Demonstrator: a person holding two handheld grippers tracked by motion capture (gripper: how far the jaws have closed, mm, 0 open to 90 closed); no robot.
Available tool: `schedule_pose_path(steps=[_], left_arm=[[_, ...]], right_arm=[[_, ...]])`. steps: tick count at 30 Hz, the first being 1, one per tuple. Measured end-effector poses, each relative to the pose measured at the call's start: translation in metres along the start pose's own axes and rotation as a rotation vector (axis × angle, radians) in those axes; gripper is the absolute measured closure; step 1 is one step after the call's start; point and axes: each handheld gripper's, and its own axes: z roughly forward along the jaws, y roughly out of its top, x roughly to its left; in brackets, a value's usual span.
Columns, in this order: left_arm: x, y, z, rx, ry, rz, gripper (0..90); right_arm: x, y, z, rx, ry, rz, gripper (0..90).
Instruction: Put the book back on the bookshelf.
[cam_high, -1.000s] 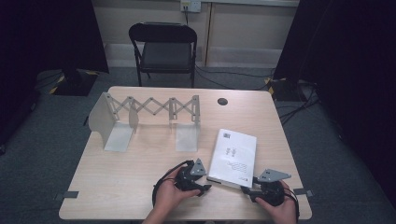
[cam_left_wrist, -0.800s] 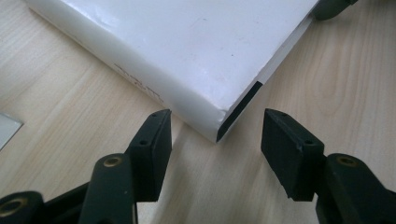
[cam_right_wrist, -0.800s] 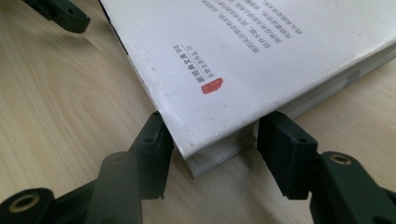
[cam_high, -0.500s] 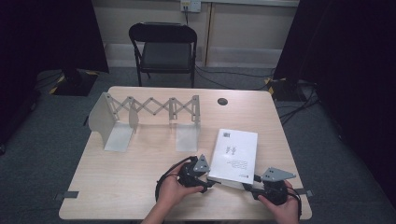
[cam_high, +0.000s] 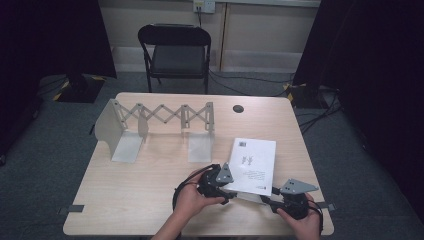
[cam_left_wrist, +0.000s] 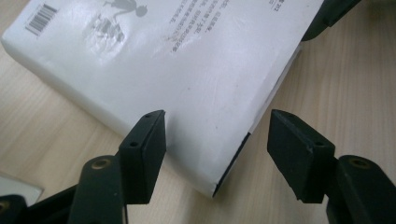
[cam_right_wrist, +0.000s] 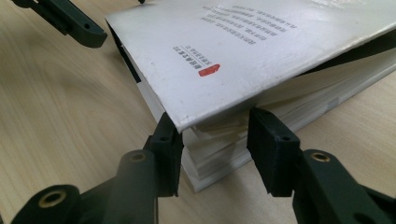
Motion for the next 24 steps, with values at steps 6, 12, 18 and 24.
schedule_pose_path(steps=[6,12,18,24], left_arm=[[-0.002,0.012,0.005,0.003,-0.006,0.035,36.7],[-0.005,0.02,0.014,0.01,-0.002,0.065,35.0],[-0.005,0.025,0.019,0.011,-0.006,0.073,30.3],[-0.005,0.029,0.024,0.019,0.004,0.085,25.3]], right_arm=[[0.0,0.001,0.0,-0.005,0.002,0.002,56.4],[0.0,0.002,-0.001,-0.007,0.003,-0.001,56.3],[0.0,0.003,-0.001,-0.008,0.004,0.003,56.3],[-0.001,0.004,-0.002,-0.013,0.007,0.005,56.2]])
